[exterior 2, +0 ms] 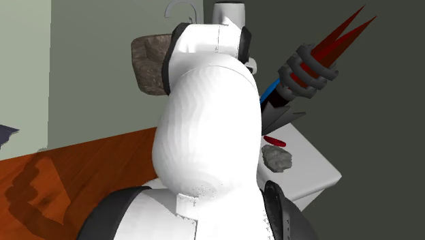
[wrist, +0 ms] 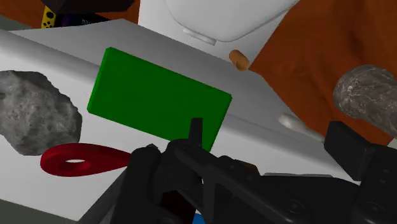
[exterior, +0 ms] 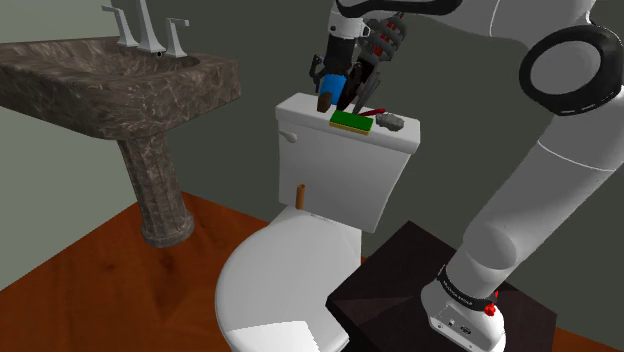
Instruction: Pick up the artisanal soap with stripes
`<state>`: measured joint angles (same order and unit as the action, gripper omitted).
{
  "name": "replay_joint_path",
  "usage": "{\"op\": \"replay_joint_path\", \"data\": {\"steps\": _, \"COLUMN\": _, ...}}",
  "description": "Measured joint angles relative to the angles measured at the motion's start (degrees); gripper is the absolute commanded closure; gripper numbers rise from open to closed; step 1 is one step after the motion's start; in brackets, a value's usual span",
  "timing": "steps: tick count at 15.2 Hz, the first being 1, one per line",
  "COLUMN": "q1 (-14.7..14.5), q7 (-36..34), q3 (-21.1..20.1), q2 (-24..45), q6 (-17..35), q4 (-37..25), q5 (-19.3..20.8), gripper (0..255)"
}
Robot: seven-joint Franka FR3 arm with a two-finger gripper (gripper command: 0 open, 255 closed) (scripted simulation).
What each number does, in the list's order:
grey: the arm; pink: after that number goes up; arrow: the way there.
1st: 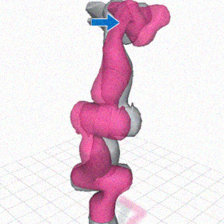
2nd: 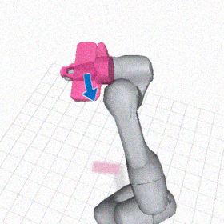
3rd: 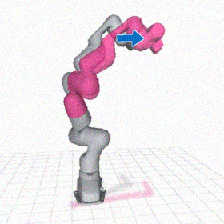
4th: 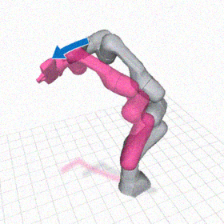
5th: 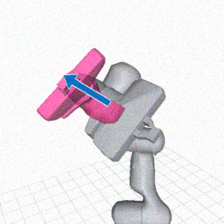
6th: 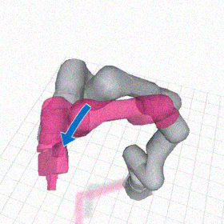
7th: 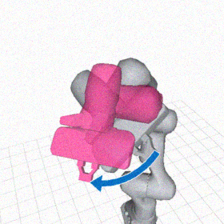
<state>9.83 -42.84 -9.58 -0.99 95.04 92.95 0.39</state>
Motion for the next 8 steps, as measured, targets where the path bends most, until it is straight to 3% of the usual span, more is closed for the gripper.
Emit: {"op": "replay_joint_path", "data": {"steps": 8, "q1": 1.05, "q7": -11.74, "q3": 2.64, "q2": 21.18, "q6": -8.90, "q4": -25.67, "q5": 2.71, "gripper": 0}}
